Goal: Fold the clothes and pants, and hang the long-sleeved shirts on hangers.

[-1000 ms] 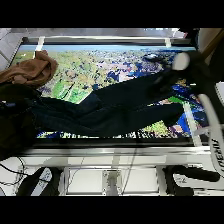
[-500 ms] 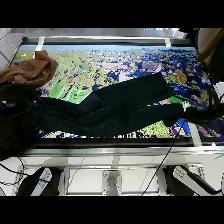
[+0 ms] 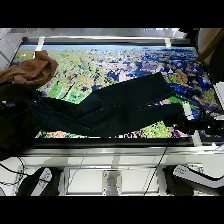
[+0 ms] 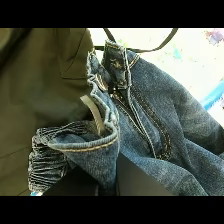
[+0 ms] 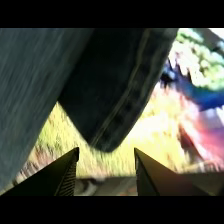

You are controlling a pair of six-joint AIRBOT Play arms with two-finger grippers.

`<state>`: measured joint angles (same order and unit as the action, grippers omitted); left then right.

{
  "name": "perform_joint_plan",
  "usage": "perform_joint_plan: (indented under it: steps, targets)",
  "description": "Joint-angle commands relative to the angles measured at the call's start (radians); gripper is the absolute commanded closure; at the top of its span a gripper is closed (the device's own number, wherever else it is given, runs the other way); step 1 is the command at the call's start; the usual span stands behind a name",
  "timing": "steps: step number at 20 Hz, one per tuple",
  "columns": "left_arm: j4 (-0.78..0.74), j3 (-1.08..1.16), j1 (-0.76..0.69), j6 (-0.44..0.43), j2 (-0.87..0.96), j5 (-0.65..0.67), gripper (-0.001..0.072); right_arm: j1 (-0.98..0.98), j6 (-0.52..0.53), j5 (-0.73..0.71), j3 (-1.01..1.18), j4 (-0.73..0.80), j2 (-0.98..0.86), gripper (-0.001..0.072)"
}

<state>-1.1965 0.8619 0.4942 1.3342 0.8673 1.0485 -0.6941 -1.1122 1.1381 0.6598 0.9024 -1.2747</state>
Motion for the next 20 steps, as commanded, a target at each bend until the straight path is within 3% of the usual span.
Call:
perform_joint_plan:
  steps: [1, 2, 3, 6, 7, 8, 12, 17, 20]
  targets:
    - [0.000, 0.000, 0.000, 0.000, 0.000, -0.002, 0.0667, -0.003, 0.068, -0.063, -0.008, -0.105, -0.057, 0.0348]
    - [0.000, 0.000, 0.000, 0.000, 0.000, -0.005, 0.0667, -0.003, 0.091, -0.080, -0.008, -0.140, -0.058, 0.0429]
    - [0.000, 0.000, 0.000, 0.000, 0.000, -0.013, 0.0667, -0.003, 0.099, -0.097, -0.008, -0.168, -0.058, 0.0462]
    - [0.000, 0.000, 0.000, 0.000, 0.000, -0.035, 0.0667, -0.003, 0.112, -0.113, -0.007, -0.201, -0.058, 0.0464]
    - [0.000, 0.000, 0.000, 0.000, 0.000, -0.035, 0.0667, -0.003, 0.112, -0.109, -0.007, -0.199, -0.058, 0.0535]
    - [0.000, 0.000, 0.000, 0.000, 0.000, -0.043, 0.0666, -0.003, 0.113, -0.104, -0.005, -0.201, -0.056, 0.0685]
    - [-0.038, 0.124, 0.004, 0.000, 0.000, -0.131, 0.0667, -0.044, 0.119, -0.026, 0.100, -0.197, 0.033, 0.0691]
    - [-0.023, 0.392, 0.007, 0.000, -0.005, -0.164, 0.0667, -0.182, 0.072, 0.087, 0.473, -0.132, 0.208, 0.0691]
    - [0.100, 0.408, 0.006, -0.042, -0.018, -0.399, 0.0668, -0.231, 0.046, 0.108, 0.624, -0.095, 0.243, 0.0691]
